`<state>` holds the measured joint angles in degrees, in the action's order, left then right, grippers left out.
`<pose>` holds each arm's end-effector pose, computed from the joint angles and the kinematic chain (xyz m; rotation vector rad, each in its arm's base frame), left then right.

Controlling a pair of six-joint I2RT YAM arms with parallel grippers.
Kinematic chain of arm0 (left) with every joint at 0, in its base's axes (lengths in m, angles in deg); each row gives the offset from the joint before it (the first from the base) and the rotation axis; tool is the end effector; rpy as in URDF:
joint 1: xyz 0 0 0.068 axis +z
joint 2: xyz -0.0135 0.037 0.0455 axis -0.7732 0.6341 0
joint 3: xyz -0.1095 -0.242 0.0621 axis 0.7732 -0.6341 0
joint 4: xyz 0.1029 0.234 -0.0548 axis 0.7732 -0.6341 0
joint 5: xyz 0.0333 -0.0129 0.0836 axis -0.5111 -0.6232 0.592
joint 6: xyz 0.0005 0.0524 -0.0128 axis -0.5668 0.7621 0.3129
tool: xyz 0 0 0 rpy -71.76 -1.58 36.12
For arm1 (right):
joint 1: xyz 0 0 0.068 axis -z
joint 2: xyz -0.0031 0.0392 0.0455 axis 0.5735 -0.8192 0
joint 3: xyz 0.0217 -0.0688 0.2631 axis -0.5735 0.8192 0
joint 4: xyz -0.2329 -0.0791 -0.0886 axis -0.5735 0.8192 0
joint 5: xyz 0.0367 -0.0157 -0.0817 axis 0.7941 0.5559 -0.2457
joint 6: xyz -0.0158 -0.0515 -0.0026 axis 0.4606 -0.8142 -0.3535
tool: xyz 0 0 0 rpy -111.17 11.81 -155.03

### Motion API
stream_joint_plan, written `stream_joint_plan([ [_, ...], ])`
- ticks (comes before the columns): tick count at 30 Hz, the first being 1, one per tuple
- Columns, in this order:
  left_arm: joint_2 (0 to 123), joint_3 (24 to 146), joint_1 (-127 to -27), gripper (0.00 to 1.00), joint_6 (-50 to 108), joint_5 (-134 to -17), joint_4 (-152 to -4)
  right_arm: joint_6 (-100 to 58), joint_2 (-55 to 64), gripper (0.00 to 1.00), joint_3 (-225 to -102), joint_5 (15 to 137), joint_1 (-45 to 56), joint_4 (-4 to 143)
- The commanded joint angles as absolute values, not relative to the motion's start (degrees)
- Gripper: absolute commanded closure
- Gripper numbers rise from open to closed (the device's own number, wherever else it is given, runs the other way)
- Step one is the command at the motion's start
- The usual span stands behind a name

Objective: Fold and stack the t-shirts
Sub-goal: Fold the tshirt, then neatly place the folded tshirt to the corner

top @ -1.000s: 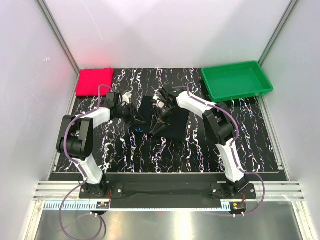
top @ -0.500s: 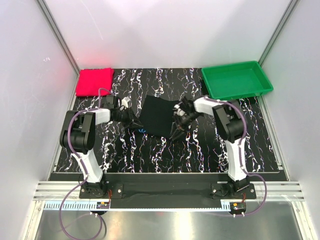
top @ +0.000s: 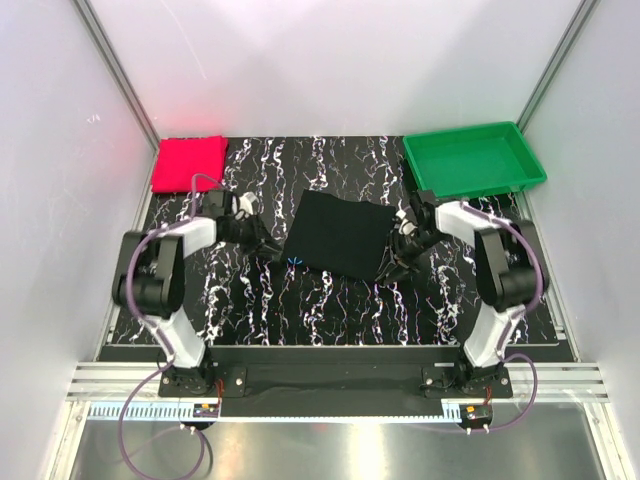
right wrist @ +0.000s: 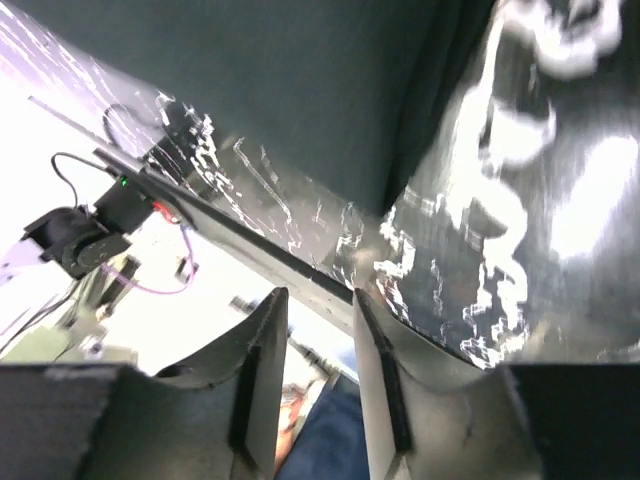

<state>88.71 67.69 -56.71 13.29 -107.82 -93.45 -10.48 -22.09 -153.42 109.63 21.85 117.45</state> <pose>0.3315 -0.0586 0.1438 -0.2266 2.6368 -1.1310 0.3069 0.0956 0.1457 -0.1059 -2.7749 -0.9999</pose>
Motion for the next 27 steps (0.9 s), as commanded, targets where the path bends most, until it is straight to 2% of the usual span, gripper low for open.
stream_joint_plan([
  [1,77.2,67.7,-55.0,0.75,14.8,-101.4,-98.1,-7.6,-11.1,0.59,-153.9,103.0,21.0,119.8],
  [5,65.3,65.4,-53.0,0.57,10.7,-92.3,-105.3,-8.3,-3.8,0.5,-158.6,92.8,13.9,121.0],
  [10,51.6,58.3,-52.9,0.5,3.1,-84.7,-108.2,-9.8,-0.9,0.38,-166.6,75.8,2.0,118.9],
  [11,48.2,57.3,-52.9,0.5,1.0,-84.1,-108.8,-10.0,-0.9,0.32,-167.1,74.1,-1.1,116.4],
  [12,46.7,56.5,-52.9,0.49,0.2,-83.9,-109.1,-10.5,-0.2,0.02,-167.3,70.6,-3.2,114.5],
  [17,41.9,54.3,-52.9,0.46,-0.6,-80.4,-112.5,-24.5,0.6,0.0,-164.6,54.9,-16.9,99.1],
  [19,40.5,54.3,-52.9,0.39,-1.4,-78.8,-113.6,-31.3,-3.5,0.0,-164.5,51.0,-20.5,97.8],
  [23,38.8,55.8,-52.4,0.35,-4.8,-76.6,-118.1,-43.5,-13.1,0.0,-165.0,44.2,-26.4,97.2],
  [27,37.6,58.8,-51.2,0.21,-8.0,-71.0,-124.5,-51.8,-20.7,0.0,-163.4,38.0,-29.6,93.7],
])
